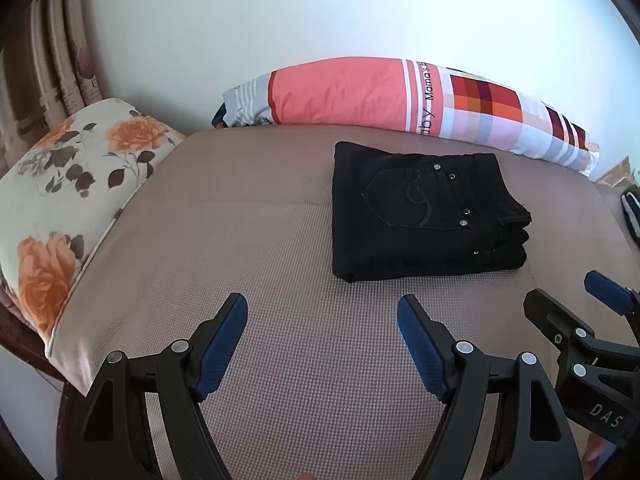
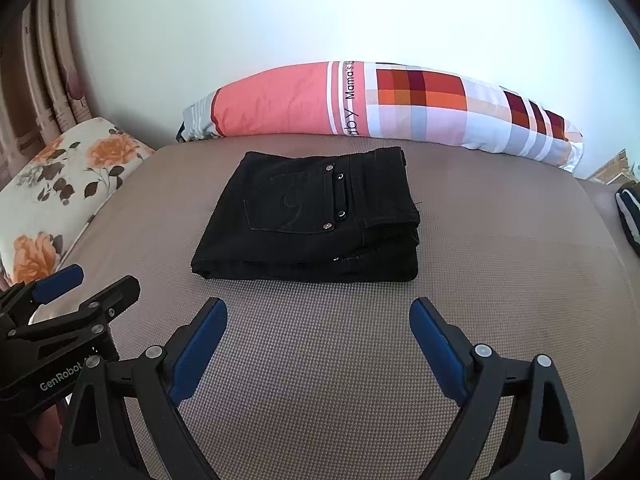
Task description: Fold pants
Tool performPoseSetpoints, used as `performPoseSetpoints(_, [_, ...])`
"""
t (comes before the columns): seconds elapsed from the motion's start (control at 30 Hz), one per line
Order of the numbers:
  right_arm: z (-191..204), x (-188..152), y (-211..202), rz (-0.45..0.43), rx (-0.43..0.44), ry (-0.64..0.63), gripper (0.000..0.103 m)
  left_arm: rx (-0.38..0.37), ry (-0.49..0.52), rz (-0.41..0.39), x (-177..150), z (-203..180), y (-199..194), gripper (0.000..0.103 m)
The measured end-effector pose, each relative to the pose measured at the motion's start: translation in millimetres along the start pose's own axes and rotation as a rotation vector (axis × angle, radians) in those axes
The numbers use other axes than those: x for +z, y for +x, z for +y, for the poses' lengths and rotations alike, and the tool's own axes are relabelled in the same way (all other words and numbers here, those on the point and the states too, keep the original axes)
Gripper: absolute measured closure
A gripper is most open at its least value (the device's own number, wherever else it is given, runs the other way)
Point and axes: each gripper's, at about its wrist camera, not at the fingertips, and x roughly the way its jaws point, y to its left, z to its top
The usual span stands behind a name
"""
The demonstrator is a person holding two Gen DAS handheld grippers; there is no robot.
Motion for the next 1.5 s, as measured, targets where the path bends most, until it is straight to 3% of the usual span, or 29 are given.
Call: performPoseSetpoints(1.5, [-2.1, -1.0, 6.1, 0.034, 0.001, 0.002, 0.012, -0.007, 0.016, 0.022, -5.9, -2.9, 11.1, 0.025])
